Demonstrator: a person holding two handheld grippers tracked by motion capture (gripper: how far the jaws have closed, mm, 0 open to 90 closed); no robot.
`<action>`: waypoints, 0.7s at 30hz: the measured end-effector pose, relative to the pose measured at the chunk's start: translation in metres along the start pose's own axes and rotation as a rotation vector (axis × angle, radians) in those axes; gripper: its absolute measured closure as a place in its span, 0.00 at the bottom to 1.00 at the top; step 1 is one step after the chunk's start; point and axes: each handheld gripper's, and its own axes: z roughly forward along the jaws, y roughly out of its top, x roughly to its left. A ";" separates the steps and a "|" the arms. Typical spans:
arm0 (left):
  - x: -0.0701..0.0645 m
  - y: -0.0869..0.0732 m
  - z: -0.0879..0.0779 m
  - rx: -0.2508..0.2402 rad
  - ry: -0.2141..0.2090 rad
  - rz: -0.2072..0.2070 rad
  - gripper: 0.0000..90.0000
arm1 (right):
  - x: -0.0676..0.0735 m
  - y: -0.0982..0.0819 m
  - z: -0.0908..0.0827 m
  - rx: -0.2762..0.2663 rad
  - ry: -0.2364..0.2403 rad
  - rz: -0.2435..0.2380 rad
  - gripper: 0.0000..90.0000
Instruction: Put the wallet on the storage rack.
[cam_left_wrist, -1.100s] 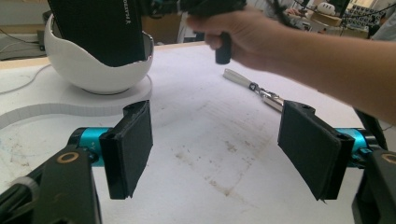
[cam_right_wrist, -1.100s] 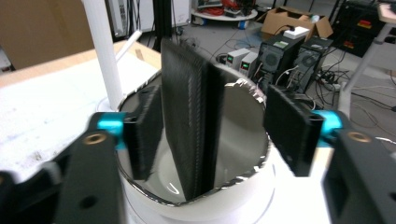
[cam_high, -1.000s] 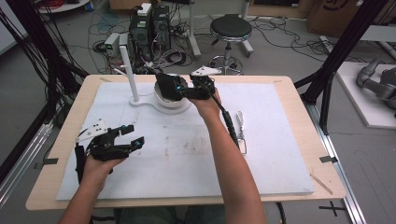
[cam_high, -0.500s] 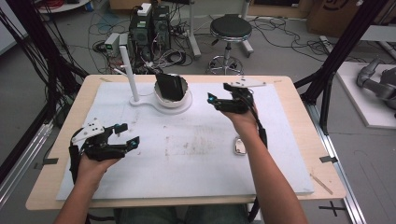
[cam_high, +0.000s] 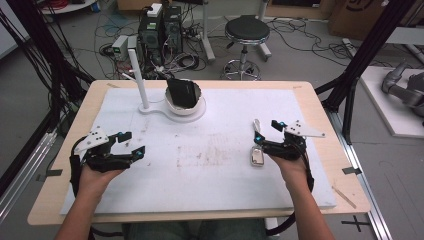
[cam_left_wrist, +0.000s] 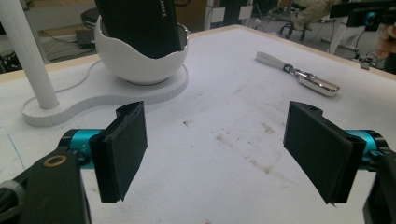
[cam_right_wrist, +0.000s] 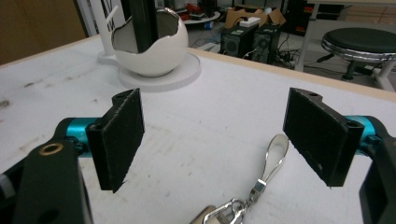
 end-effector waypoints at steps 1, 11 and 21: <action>0.000 0.000 0.001 0.003 0.001 0.005 0.24 | 0.000 -0.001 0.001 0.022 -0.001 -0.006 0.23; 0.004 -0.005 -0.001 0.006 -0.006 0.002 0.24 | -0.005 -0.003 -0.005 -0.012 -0.041 0.025 0.23; 0.003 -0.006 0.002 0.013 -0.005 0.017 0.24 | -0.012 -0.005 -0.006 0.007 -0.100 0.047 0.23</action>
